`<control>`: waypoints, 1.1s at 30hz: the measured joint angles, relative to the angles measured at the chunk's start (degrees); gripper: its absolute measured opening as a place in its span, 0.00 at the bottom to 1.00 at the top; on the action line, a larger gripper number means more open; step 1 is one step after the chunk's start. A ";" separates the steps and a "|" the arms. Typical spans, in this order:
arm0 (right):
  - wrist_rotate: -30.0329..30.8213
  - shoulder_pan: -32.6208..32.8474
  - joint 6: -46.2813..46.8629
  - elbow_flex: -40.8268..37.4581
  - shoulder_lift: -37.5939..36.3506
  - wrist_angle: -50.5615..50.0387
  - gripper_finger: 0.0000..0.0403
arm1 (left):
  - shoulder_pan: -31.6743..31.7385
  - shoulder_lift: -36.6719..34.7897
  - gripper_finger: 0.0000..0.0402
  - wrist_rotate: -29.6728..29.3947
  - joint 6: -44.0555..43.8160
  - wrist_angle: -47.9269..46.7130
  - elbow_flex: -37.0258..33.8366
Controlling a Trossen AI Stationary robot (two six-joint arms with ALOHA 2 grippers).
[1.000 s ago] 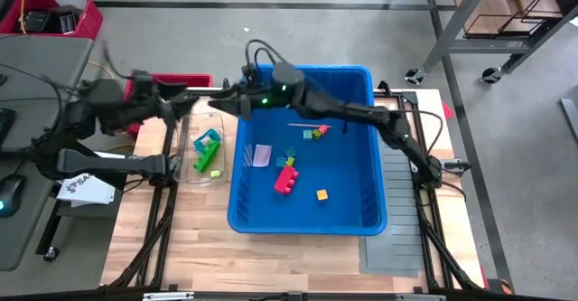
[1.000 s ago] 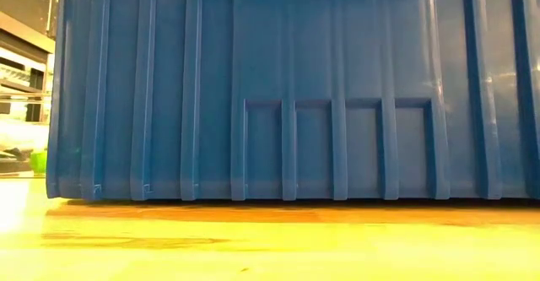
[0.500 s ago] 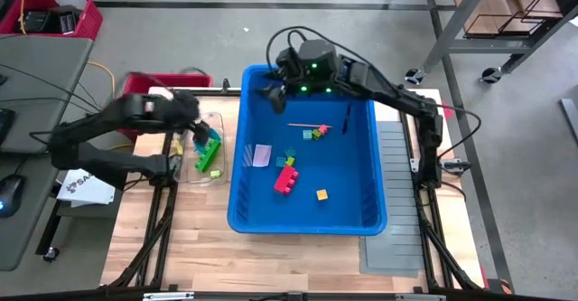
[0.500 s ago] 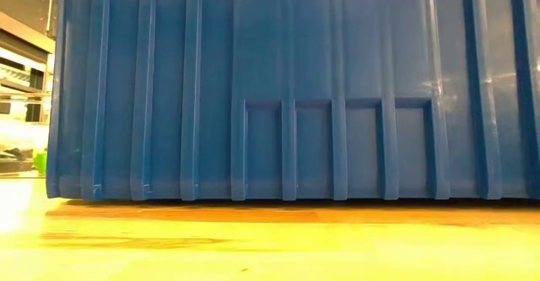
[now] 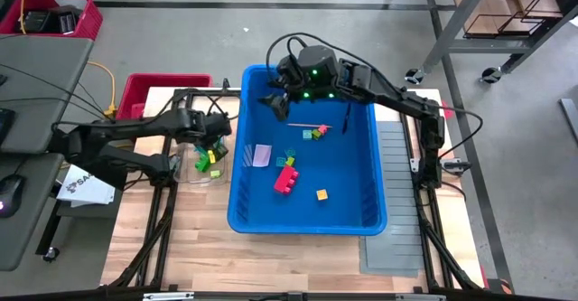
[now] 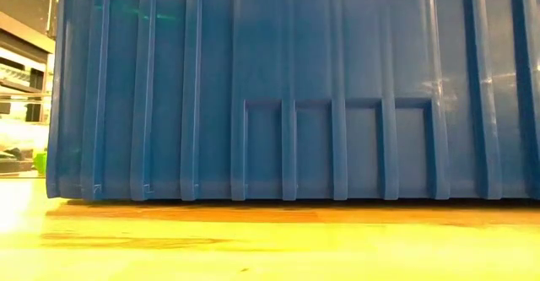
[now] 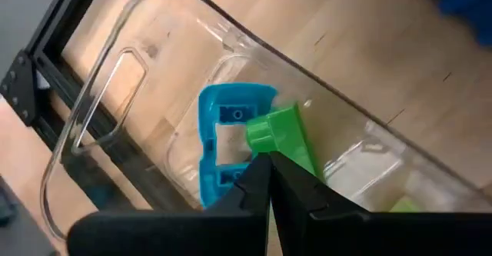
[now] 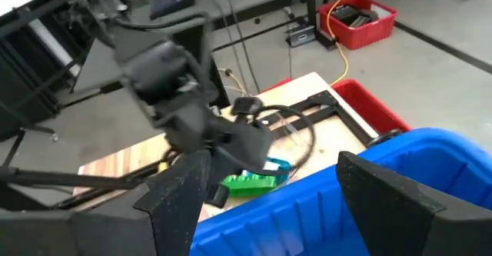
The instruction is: Sort blocks
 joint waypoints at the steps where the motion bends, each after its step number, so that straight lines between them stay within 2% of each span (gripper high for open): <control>1: 0.00 0.18 0.00 0.00 0.00 -0.07 0.70 | 0.33 0.51 0.01 -0.03 1.63 0.23 -0.33; 3: -0.02 0.53 -0.44 0.00 0.00 -0.03 0.70 | 0.70 1.43 0.01 1.01 7.53 0.90 -0.83; 7: 0.00 1.05 -0.94 0.00 0.00 -0.05 0.70 | 0.63 2.98 0.00 7.72 25.85 5.18 -1.74; 11: 0.00 1.09 -0.90 0.00 0.00 -0.19 0.70 | 1.30 4.96 0.00 7.50 34.86 7.76 -1.72; 17: 0.00 1.87 -0.49 0.00 0.03 -0.37 0.70 | 4.31 9.07 0.00 7.47 36.23 8.15 -1.72; 21: 0.00 2.27 -0.52 0.00 0.04 -0.69 0.70 | 5.18 11.82 0.00 8.64 37.14 11.92 -1.72; 28: 0.00 2.69 -0.87 0.00 0.04 -0.76 0.70 | 4.31 12.42 0.00 17.41 37.09 16.97 -1.85; 33: 0.00 2.67 -0.91 0.00 0.04 -0.84 0.70 | 3.36 11.34 0.00 19.88 36.69 19.59 -1.96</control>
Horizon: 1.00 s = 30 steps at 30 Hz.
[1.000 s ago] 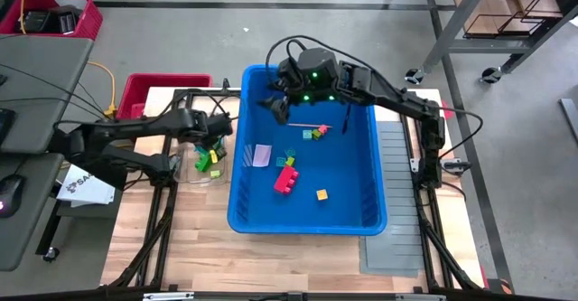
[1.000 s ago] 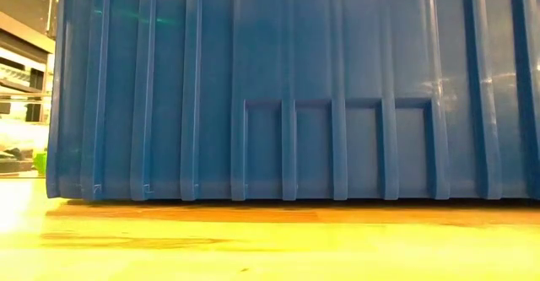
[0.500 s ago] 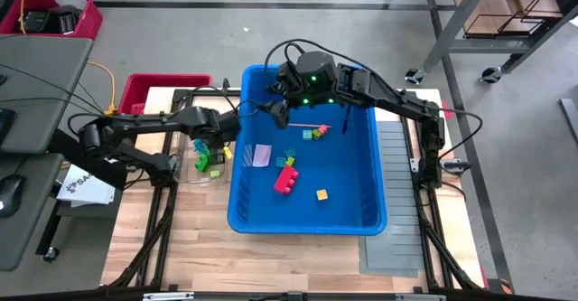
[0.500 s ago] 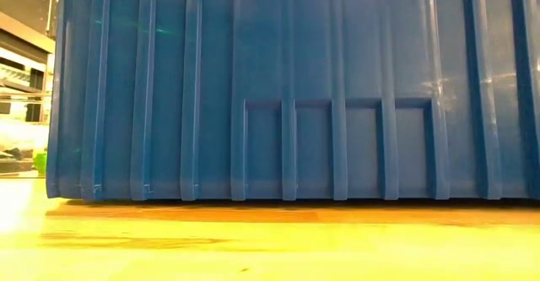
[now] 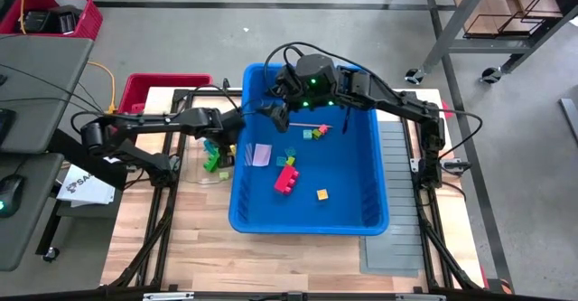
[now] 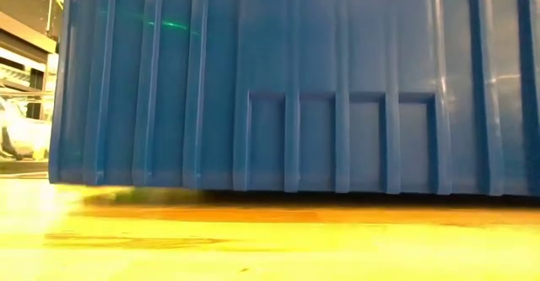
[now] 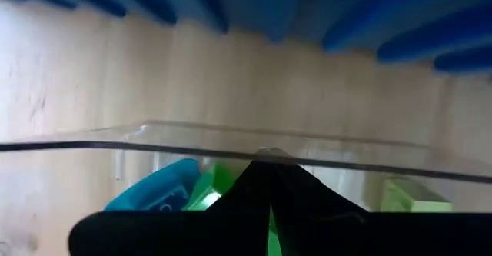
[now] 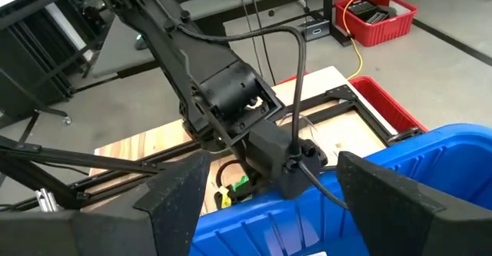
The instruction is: Sort blocks
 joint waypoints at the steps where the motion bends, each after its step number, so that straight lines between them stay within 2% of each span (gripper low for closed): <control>1: 0.00 0.00 -0.06 0.00 0.00 0.05 0.70 | -0.03 -0.17 0.00 1.45 -0.28 0.84 0.00; 4: 0.00 0.00 -0.44 0.00 0.00 0.12 0.70 | -0.03 -0.36 0.00 6.41 -1.27 3.26 0.02; 13: 0.00 0.00 -0.44 0.00 0.00 0.15 0.70 | -0.02 -0.40 0.00 12.43 -3.91 7.08 0.15; 14: 0.00 0.00 -0.44 0.00 0.00 0.15 0.70 | -0.01 -0.45 0.00 11.89 -4.01 6.49 0.24; 17: 0.00 0.00 -0.46 0.00 0.00 0.15 0.70 | 0.13 -1.20 0.00 5.40 -6.47 1.15 0.22; 22: 0.00 0.00 -1.32 0.00 0.00 0.20 0.70 | 1.22 -6.01 0.00 5.82 -3.50 -3.26 0.28; 25: 0.00 0.00 -1.45 0.00 0.00 0.22 0.70 | 1.23 -9.16 0.00 3.91 -3.37 -7.12 0.30; 30: 0.00 0.00 -1.49 0.00 0.00 0.27 0.70 | 1.33 -13.51 0.00 -1.83 -12.93 -19.36 3.36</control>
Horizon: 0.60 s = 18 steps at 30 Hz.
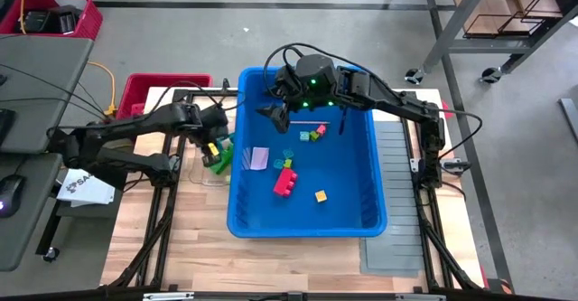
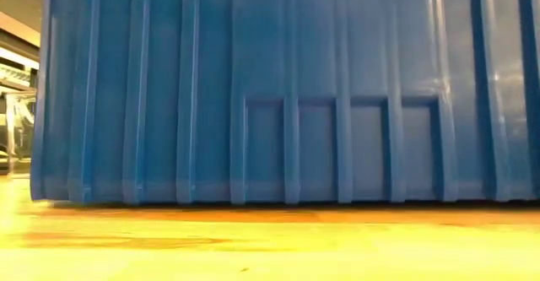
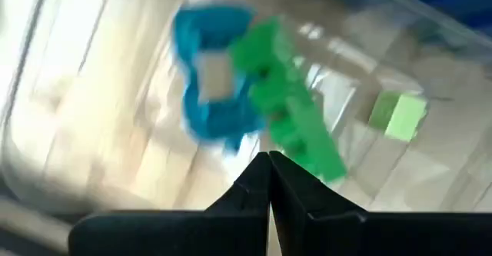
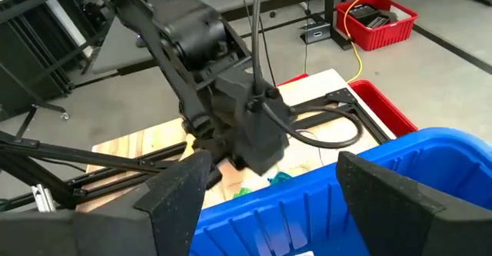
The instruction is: Sort blocks
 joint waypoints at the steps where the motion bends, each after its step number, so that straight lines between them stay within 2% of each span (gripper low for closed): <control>1: 0.04 0.00 -0.01 0.00 0.00 0.13 0.70 | 0.00 -0.82 0.00 -1.26 -2.13 -2.18 0.33; 5: 0.17 -0.13 0.00 0.00 0.00 0.35 0.70 | 1.07 -2.27 0.00 -6.71 -6.91 -8.43 -0.77; 8: 0.17 -0.13 0.01 0.00 0.00 0.36 0.70 | 3.58 -2.26 0.00 -9.96 -10.26 -9.34 -3.25; 13: 0.20 0.03 0.07 0.00 0.00 0.36 0.70 | 8.11 -0.80 0.00 -8.28 -8.09 -7.37 -4.57; 18: 0.17 0.31 0.20 0.00 0.00 0.34 0.70 | 10.46 0.69 0.00 -12.19 -8.24 -7.14 -4.54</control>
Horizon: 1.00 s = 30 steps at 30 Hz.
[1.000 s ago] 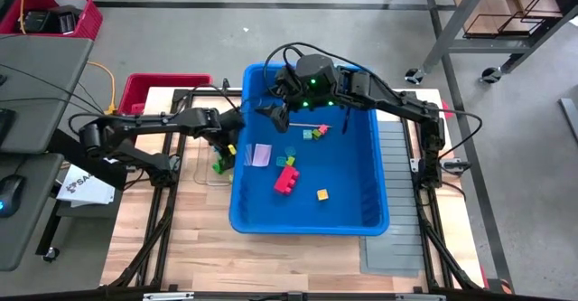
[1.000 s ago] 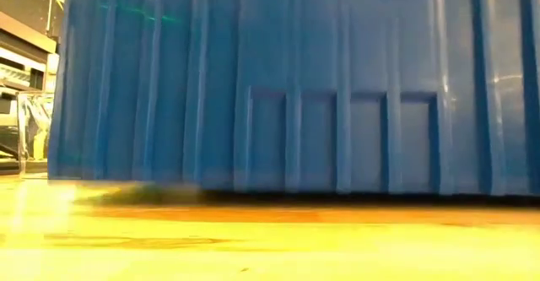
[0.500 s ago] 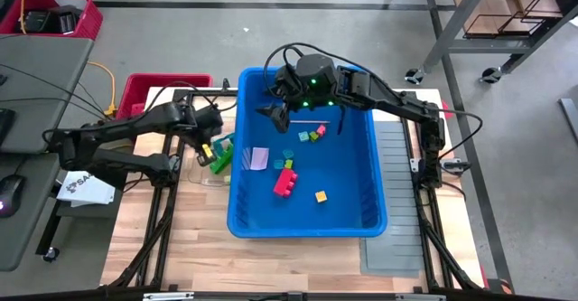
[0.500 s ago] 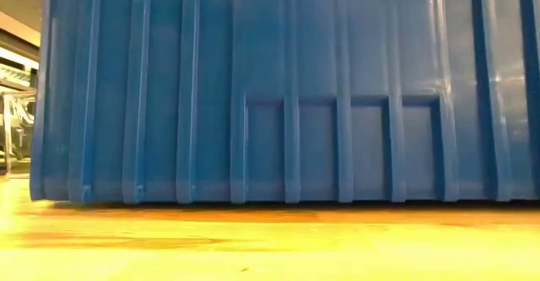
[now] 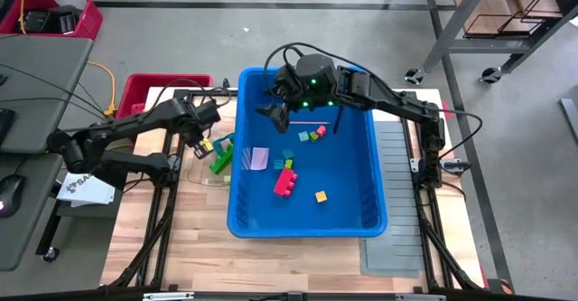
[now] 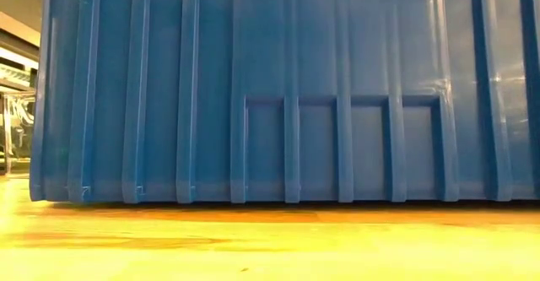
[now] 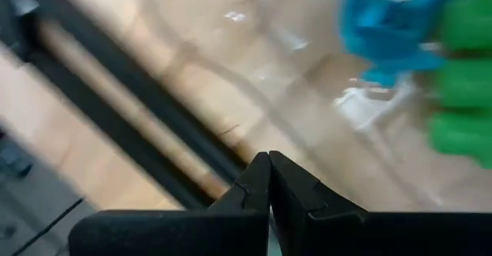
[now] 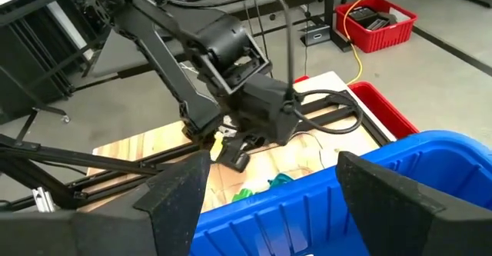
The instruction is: Sort blocks
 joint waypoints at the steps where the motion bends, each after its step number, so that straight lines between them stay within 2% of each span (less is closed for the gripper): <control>1: 0.00 0.11 0.00 0.00 0.00 0.00 0.70 | 0.52 0.45 0.00 -1.51 -0.83 -0.32 0.00; 4: 0.02 0.49 0.02 0.00 0.00 -0.02 0.70 | 2.53 2.39 0.00 -3.65 -2.28 -0.96 0.00; 8: 0.02 0.92 0.24 0.00 0.00 -0.02 0.70 | 5.46 6.84 0.00 -0.57 -0.76 -0.57 0.00; 12: 0.02 1.11 0.26 0.00 0.00 -0.09 0.70 | 7.47 11.25 0.00 -0.20 -0.49 -0.33 0.00; 14: 0.02 1.11 0.25 0.00 0.00 -0.53 0.70 | 7.89 12.43 0.00 2.59 0.89 0.15 0.00; 17: 0.02 1.11 0.26 0.00 0.00 -1.30 0.70 | 7.85 12.70 0.00 11.98 2.90 0.83 0.00; 19: 0.02 1.11 0.24 0.00 0.00 -1.62 0.70 | 7.40 12.66 0.00 15.42 1.98 1.51 -0.04; 26: 0.15 1.11 -0.01 0.00 0.00 -1.94 0.70 | 5.68 12.64 0.00 16.85 0.64 1.58 -0.04; 30: 4.52 1.11 1.11 0.02 0.00 -8.85 0.70 | 5.54 12.64 0.00 16.82 0.81 1.57 -0.07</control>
